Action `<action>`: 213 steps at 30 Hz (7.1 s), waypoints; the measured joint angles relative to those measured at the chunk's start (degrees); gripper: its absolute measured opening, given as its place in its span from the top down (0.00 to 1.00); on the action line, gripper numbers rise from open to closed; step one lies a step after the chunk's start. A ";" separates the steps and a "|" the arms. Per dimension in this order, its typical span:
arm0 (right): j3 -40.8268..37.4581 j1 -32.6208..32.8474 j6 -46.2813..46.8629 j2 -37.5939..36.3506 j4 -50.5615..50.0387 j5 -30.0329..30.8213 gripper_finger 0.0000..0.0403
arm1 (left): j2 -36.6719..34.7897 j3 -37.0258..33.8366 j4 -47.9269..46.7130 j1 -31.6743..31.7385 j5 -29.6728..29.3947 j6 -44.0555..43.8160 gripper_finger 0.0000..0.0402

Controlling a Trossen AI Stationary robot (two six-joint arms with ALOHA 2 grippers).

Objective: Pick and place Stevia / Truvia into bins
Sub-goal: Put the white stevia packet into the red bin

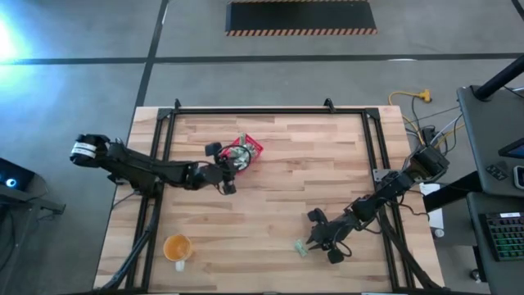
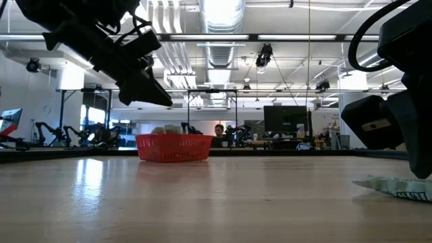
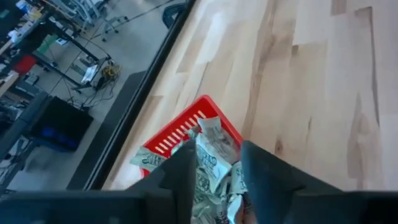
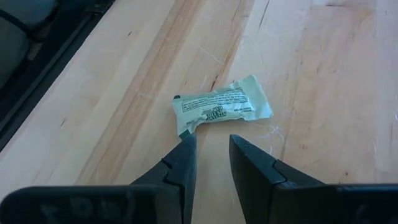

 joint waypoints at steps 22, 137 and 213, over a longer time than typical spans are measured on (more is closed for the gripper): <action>-0.11 0.01 -0.22 0.00 3.05 0.06 0.79 | -1.42 7.03 -0.14 -10.59 -0.18 -0.26 0.60; 3.87 -0.78 -6.44 7.42 6.30 2.44 0.72 | -1.34 8.47 -0.50 -15.06 -0.09 -0.59 0.60; 40.00 -48.83 -16.60 12.64 -5.79 -3.49 0.98 | -12.24 8.42 -17.40 -25.38 -21.63 -3.56 0.60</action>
